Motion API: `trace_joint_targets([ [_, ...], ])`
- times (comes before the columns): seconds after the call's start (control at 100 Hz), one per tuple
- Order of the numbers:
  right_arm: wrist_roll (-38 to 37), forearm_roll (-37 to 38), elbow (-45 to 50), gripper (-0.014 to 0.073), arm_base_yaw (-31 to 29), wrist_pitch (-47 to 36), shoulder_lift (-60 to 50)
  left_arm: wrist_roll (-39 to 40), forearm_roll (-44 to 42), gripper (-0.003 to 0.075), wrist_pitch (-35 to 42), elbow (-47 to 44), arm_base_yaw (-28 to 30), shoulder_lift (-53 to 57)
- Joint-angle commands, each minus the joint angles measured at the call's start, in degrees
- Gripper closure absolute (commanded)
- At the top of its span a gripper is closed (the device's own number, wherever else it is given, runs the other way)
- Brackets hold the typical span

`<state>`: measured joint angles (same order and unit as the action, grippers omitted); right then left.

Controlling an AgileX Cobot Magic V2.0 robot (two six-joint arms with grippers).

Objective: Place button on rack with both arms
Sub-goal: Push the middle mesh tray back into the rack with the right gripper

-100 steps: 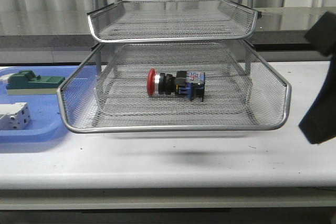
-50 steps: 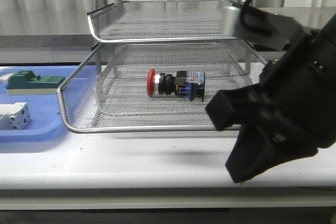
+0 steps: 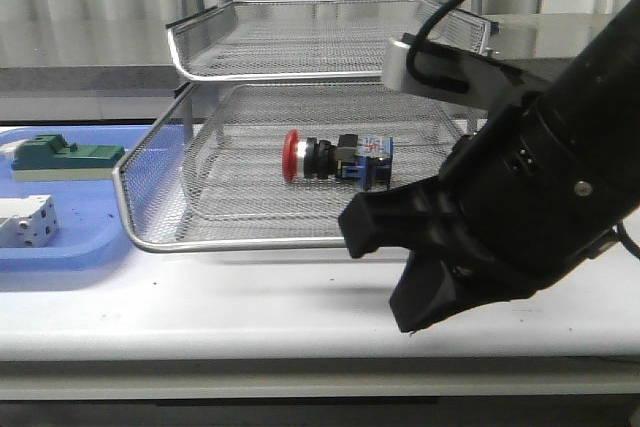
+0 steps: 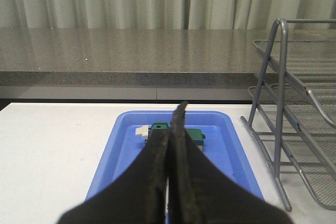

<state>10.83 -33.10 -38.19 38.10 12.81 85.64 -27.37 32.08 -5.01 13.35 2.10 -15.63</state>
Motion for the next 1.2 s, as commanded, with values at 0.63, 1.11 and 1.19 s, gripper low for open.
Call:
trace_joint_targets([
  [0.63, 0.8, 5.6, -21.9, 0.0654, -8.7, -5.5, 11.3, 0.4, 0.5, 0.0741, 4.5, 1.6, 0.0, -0.3],
  [1.11, 0.8, 6.4, -21.5, 0.0654, -8.7, 2.2, 6.0, 0.4, 0.5, 0.0741, 4.5, 1.6, 0.0, -0.3],
  [1.19, 0.8, 7.4, -20.3, 0.0654, -8.7, 2.0, 3.5, 0.4, 0.5, 0.0741, 4.5, 1.6, 0.0, -0.3],
])
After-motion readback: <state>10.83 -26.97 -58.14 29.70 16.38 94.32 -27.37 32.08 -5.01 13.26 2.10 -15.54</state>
